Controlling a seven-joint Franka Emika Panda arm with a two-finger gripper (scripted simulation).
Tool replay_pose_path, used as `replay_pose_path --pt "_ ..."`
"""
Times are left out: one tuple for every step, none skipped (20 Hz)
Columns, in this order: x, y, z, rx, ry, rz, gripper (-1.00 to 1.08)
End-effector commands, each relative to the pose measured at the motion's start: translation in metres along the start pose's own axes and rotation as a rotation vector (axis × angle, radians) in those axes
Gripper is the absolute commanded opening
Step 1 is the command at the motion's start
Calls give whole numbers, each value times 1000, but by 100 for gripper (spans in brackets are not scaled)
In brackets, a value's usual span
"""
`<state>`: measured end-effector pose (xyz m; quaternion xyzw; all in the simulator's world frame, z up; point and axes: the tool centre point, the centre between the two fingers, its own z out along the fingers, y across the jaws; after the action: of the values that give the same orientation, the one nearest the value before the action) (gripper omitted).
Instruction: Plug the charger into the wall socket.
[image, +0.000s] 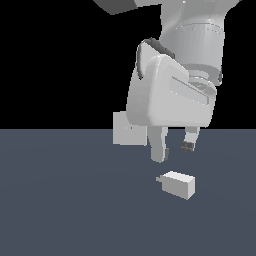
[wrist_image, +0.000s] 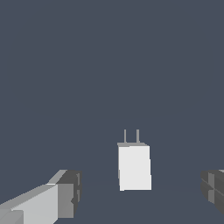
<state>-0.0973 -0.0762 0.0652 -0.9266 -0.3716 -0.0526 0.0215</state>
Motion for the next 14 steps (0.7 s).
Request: replay_pose_path --pt "-2 1 2 1 2 -14 100" --pt "-2 1 2 1 3 -17 100" --pt "-3 2 2 1 3 -19 100" --pt "-3 2 3 1 3 -21 100" --pt "-3 2 3 1 3 -21 100" --pt "-3 2 2 1 2 -18 100" --pt "-3 2 3 1 2 -18 100" --pt "-3 2 4 1 2 -18 100" --pt "-3 2 5 1 2 -18 100" --pt "-4 2 7 1 2 -18 100" --pt "-4 1 9 1 2 -18 100" --pt "-4 1 12 1 2 -18 100" --pt "-5 1 15 1 2 -18 100" --pt "-5 1 19 1 2 -19 100"
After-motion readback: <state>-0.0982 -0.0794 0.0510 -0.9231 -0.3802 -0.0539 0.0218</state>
